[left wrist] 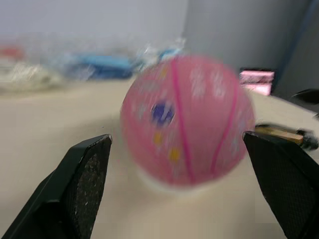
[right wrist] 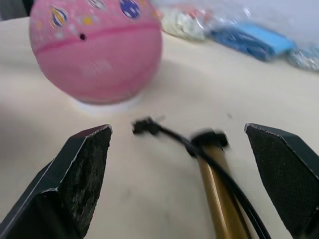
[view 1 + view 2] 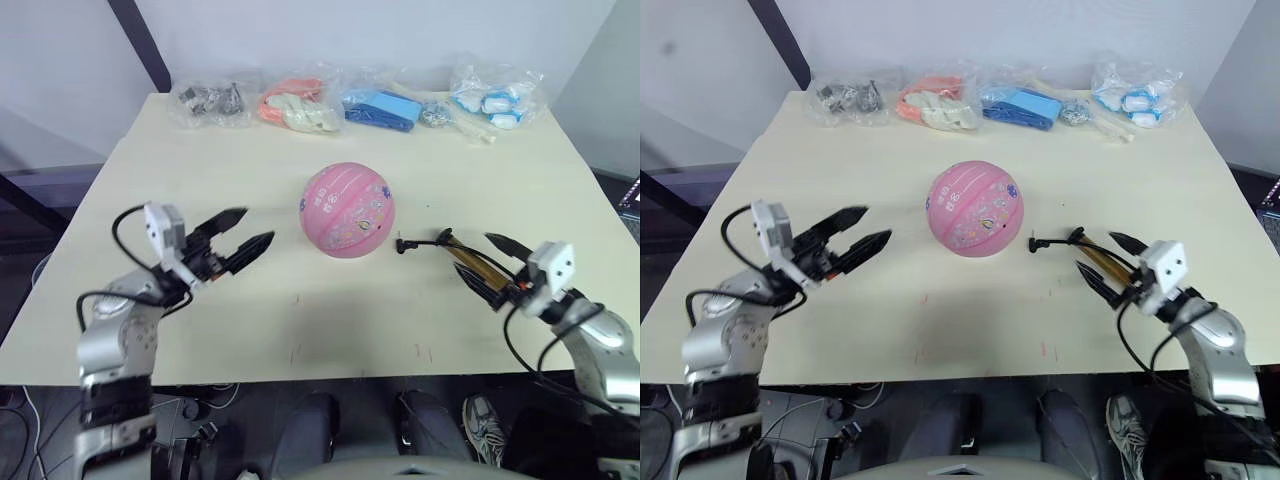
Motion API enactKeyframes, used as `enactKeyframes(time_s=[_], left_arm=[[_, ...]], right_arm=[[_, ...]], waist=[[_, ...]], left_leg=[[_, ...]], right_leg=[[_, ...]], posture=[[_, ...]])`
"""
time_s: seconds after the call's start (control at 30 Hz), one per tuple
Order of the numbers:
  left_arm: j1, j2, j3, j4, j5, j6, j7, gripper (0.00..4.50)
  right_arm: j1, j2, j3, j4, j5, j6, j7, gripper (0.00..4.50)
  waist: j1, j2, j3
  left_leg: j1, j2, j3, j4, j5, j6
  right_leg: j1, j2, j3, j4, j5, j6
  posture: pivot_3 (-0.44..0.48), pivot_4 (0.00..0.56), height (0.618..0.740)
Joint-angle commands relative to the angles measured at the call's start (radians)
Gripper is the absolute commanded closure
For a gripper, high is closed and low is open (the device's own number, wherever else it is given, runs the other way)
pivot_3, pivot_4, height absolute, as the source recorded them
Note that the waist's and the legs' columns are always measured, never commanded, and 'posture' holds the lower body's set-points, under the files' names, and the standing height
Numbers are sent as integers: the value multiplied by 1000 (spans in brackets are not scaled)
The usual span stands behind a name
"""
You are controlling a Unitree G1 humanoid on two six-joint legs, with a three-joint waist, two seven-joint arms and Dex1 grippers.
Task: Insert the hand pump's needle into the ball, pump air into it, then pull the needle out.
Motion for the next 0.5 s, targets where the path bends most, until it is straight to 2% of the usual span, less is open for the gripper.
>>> enactKeyframes(time_s=[0.03, 0.17, 0.5], left_arm=[[100, 32, 46, -103, 4, -31, 9, 0], [191, 42, 66, -135, 11, -49, 20, 0], [335, 51, 80, -101, 60, -151, 7, 0]], right_arm=[[51, -47, -70, 7, 51, -29, 77, 12], [103, -75, -115, 49, 76, -56, 139, 12], [167, -122, -238, 288, 101, -186, 286, 12]], waist=[[4, 0, 0], [11, 0, 0], [9, 0, 0]], left_leg=[[0, 0, 0, 0, 0, 0], [0, 1, 0, 1, 0, 0], [2, 3, 4, 2, 0, 0]], right_leg=[[0, 0, 0, 0, 0, 0], [1, -6, 0, 0, -1, -6], [1, -3, 1, -1, -1, -7]], posture=[[0, 150, 740], [0, 150, 740], [0, 150, 740]])
